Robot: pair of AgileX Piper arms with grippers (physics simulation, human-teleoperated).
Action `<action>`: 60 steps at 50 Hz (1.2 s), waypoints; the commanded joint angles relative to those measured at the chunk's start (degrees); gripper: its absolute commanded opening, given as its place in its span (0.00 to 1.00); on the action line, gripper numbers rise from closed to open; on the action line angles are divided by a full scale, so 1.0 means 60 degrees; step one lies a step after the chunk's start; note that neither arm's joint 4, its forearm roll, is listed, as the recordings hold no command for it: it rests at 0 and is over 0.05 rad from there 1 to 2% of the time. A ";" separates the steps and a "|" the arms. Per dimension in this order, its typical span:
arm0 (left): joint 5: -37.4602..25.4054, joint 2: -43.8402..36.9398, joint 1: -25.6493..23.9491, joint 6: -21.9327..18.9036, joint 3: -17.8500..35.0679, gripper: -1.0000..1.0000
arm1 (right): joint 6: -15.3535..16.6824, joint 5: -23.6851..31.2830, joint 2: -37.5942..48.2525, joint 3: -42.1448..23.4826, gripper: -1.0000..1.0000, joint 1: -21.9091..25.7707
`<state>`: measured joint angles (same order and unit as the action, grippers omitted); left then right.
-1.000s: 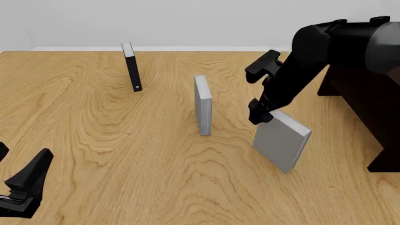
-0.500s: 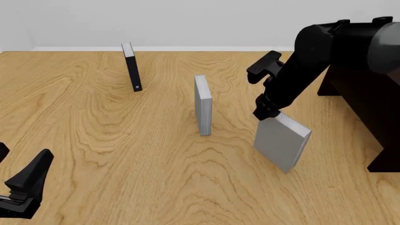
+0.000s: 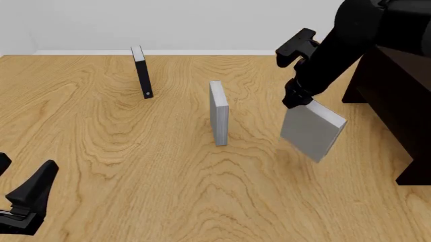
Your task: Pick up the book on the right and place it on the cabinet shelf.
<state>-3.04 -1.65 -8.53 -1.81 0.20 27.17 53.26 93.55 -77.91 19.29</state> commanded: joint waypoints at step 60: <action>0.0035 0.0017 -0.0338 -0.0192 0.0032 1.00 | 0.5581 -0.7352 -0.4282 0.5128 0.00 -0.0669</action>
<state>-2.87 -1.49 -10.35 -2.68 0.41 56.30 17.98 72.06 -53.80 15.04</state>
